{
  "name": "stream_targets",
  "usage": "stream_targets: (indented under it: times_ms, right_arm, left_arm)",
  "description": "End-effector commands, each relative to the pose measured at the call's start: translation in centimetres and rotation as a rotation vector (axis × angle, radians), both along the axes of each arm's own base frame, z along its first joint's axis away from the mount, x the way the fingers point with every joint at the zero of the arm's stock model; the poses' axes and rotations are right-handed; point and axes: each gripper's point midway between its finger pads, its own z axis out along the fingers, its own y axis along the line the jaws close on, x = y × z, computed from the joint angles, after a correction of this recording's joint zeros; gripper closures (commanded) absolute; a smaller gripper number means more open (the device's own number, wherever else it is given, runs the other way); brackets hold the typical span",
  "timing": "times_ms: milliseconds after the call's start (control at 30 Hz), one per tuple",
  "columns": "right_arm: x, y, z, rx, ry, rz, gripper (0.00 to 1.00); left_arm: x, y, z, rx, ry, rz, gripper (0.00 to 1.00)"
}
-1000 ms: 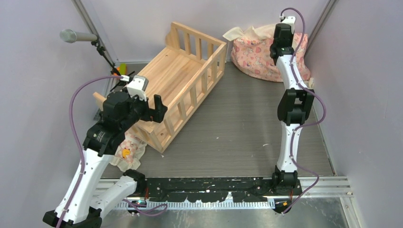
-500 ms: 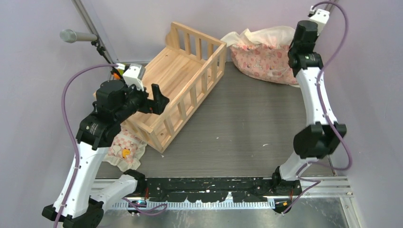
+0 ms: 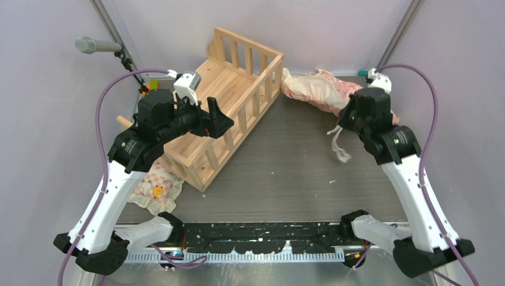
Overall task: Set up the pet bed
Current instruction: Move the mattress to the center of the board.
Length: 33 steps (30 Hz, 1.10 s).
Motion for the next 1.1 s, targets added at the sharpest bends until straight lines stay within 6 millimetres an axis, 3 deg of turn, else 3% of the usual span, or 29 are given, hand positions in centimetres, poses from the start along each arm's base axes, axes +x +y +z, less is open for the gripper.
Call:
stream_targets:
  times_ms: [0,133,267,367,433,500,567,667,767,900,1067]
  right_arm:
    - [-7.8,4.3,-3.4,0.193,0.168,0.146,0.99]
    - [-12.9,8.6,-7.1,0.285,0.326,0.289,0.99]
    - [-17.1,12.3,-8.7,0.335,0.383,0.423,1.00]
    - [-19.5,17.0,-9.8,0.327,0.405,0.586,1.00]
    - [-21.3,21.3,-10.3,0.274,0.426,0.750,1.00]
    - [-21.8,24.7,-10.0,0.224,0.411,0.834,0.89]
    - [-20.3,26.0,-9.8,0.149,0.376,0.811,0.64]
    - [-17.4,24.7,-9.1,-0.009,0.317,0.686,0.43]
    - [-14.9,21.2,-8.3,-0.110,0.261,0.535,0.35]
    - [-11.9,14.3,-8.1,-0.088,0.238,0.315,0.34]
    - [-8.0,4.2,-10.1,-0.038,0.287,0.011,0.26]
  left_arm:
    - [-0.6,-0.1,2.3,-0.062,-0.062,0.005,0.13]
    - [-1.1,0.2,2.4,-0.064,-0.062,0.009,0.13]
    - [-1.5,0.6,2.3,-0.058,-0.057,0.016,0.13]
    - [-1.7,0.8,2.1,-0.057,-0.051,0.022,0.13]
    - [-1.7,0.7,1.8,-0.058,-0.042,0.021,0.13]
    - [-1.8,0.7,1.7,-0.058,-0.032,0.017,0.13]
    - [-2.1,0.8,1.6,-0.054,-0.028,0.014,0.13]
    - [-2.6,1.6,1.4,-0.035,-0.036,0.029,0.13]
    - [-3.0,2.4,1.2,-0.006,-0.043,0.043,0.12]
    - [-3.3,2.6,0.7,0.014,-0.035,0.040,0.12]
    - [-3.3,1.7,-0.1,-0.012,-0.005,0.010,0.12]
